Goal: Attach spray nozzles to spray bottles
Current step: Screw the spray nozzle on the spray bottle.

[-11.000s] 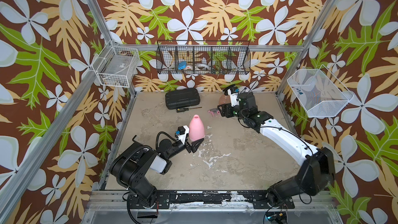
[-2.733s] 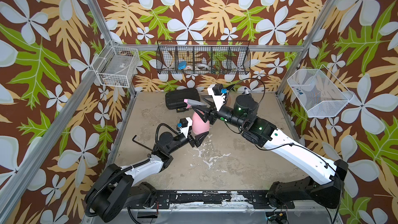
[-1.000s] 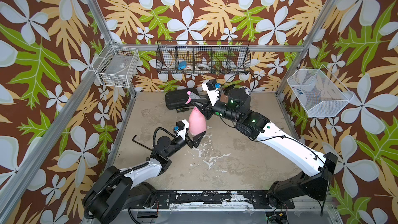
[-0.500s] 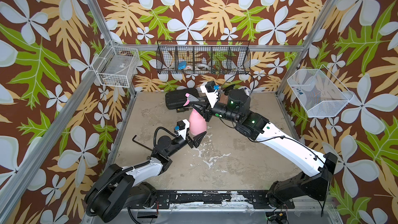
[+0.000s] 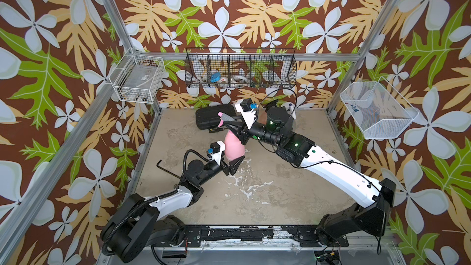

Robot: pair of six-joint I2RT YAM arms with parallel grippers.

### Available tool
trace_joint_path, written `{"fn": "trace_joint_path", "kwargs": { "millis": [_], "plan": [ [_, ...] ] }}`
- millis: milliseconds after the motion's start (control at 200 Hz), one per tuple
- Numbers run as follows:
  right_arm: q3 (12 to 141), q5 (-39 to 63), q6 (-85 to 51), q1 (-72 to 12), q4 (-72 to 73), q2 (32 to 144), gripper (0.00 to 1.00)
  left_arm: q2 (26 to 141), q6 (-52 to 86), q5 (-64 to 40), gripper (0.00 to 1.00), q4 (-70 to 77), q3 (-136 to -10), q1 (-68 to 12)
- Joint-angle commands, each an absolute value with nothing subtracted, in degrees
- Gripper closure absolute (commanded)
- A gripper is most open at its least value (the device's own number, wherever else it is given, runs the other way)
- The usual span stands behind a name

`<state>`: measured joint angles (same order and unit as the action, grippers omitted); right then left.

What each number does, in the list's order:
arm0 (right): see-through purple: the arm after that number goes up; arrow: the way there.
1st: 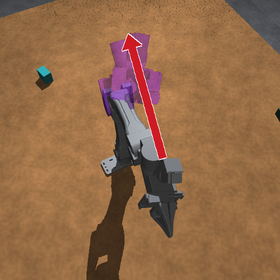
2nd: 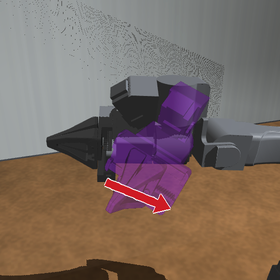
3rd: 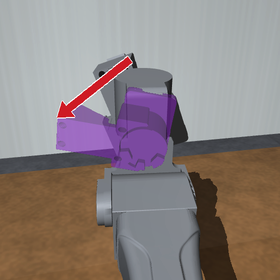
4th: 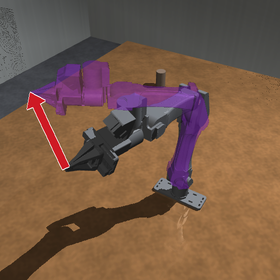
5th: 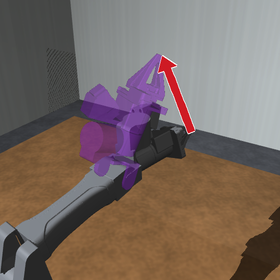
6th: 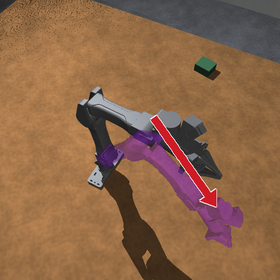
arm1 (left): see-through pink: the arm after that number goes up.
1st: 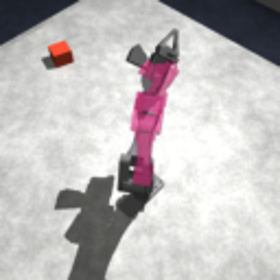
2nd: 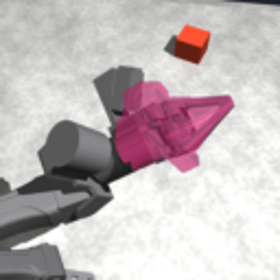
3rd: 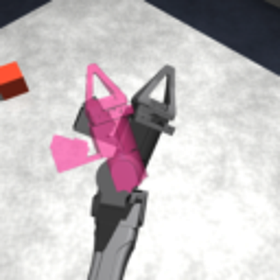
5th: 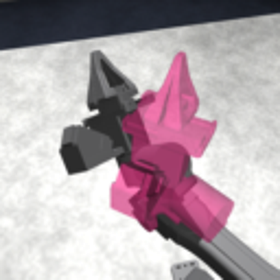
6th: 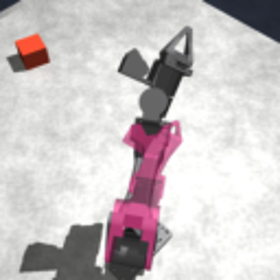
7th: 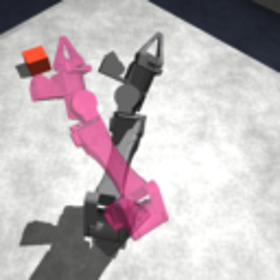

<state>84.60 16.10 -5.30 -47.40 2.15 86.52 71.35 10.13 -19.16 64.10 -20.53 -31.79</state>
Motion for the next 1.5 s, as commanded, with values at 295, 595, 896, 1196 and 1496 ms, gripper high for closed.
{"fn": "trace_joint_path", "kwargs": {
  "millis": [295, 595, 896, 1196, 1496],
  "plan": [
    [85.9, -13.2, -15.1, -50.0, -8.4, 87.4, 1.0, 74.4, 6.3, -5.4, 0.47, 72.5, -27.3, -31.8],
    [91.8, -33.3, -20.2, -54.3, -17.7, 91.3, 1.0, 80.5, 2.5, -1.3, 0.47, 72.8, -31.0, -34.8],
    [91.8, -28.7, -17.0, -54.3, -17.4, 89.8, 0.85, 83.6, 7.1, -4.8, 0.47, 78.1, -30.4, -35.1],
    [93.2, -13.2, -11.6, -51.9, -19.2, 85.2, 0.34, 87.8, 10.0, -8.9, 0.48, 81.8, -30.0, -35.1],
    [83.9, 3.6, -9.3, -44.8, -9.7, 76.1, 0.35, 90.1, 9.2, -9.1, 0.47, 81.9, -29.9, -35.2]
  ]
}}
